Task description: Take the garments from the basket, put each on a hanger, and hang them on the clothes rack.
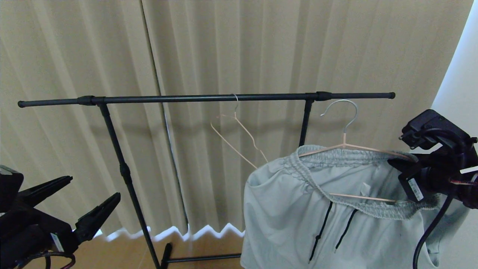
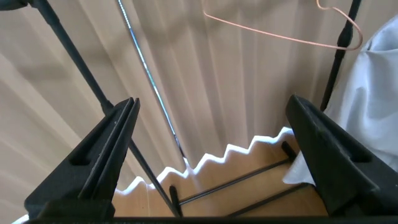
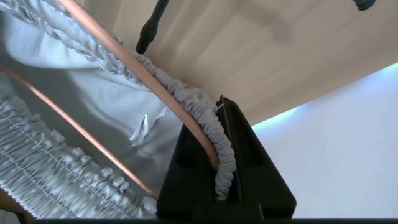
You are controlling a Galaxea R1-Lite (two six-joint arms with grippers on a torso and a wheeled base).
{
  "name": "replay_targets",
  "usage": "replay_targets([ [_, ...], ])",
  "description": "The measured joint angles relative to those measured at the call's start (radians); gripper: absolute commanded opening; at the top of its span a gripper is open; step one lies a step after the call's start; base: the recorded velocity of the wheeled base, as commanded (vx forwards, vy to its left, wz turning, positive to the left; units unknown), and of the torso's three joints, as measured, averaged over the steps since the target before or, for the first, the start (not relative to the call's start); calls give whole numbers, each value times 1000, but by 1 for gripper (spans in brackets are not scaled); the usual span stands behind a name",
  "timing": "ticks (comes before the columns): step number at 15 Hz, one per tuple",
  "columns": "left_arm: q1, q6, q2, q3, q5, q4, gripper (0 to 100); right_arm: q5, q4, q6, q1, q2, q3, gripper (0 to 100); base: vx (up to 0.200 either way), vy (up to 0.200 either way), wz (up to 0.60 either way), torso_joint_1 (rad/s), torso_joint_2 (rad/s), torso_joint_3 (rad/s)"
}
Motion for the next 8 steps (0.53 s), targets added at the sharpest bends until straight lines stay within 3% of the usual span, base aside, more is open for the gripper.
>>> replay_targets([
  [8, 0, 0, -2, -6, 0, 0, 100, 0, 0, 14, 10, 5, 0, 0, 0, 200, 0, 2, 3, 3],
])
